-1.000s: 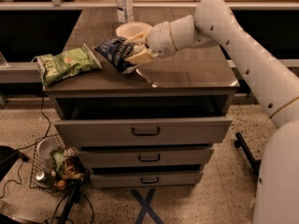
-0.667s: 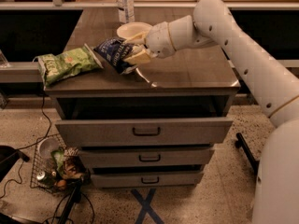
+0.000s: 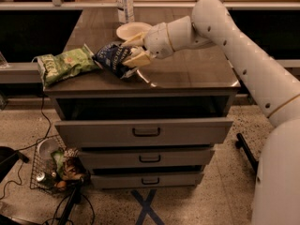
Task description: Move blue chip bag near green jalapeno chip bag
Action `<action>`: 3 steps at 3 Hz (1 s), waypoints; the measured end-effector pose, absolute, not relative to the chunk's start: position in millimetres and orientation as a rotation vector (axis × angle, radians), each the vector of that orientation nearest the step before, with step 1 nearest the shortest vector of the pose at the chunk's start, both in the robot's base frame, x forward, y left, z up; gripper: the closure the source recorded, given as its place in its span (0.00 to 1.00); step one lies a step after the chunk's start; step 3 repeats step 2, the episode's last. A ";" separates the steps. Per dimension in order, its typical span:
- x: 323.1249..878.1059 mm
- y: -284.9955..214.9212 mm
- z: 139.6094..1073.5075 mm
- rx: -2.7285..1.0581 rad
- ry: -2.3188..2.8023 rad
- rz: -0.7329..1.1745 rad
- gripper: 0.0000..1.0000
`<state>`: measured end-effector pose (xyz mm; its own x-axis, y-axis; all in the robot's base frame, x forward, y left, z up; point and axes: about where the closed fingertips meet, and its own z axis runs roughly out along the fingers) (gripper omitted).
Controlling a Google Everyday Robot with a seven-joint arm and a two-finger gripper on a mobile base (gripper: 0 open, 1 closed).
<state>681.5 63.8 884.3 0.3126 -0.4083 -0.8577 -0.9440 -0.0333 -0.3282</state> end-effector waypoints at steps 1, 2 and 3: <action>680.9 66.9 883.3 -1.620 1.253 0.703 0.00; 680.8 67.2 883.2 -1.621 1.253 0.704 0.00; 680.8 67.2 883.2 -1.621 1.253 0.704 0.00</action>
Offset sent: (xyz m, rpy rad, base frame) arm -0.0006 0.0028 -0.0010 0.0002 0.0018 0.0047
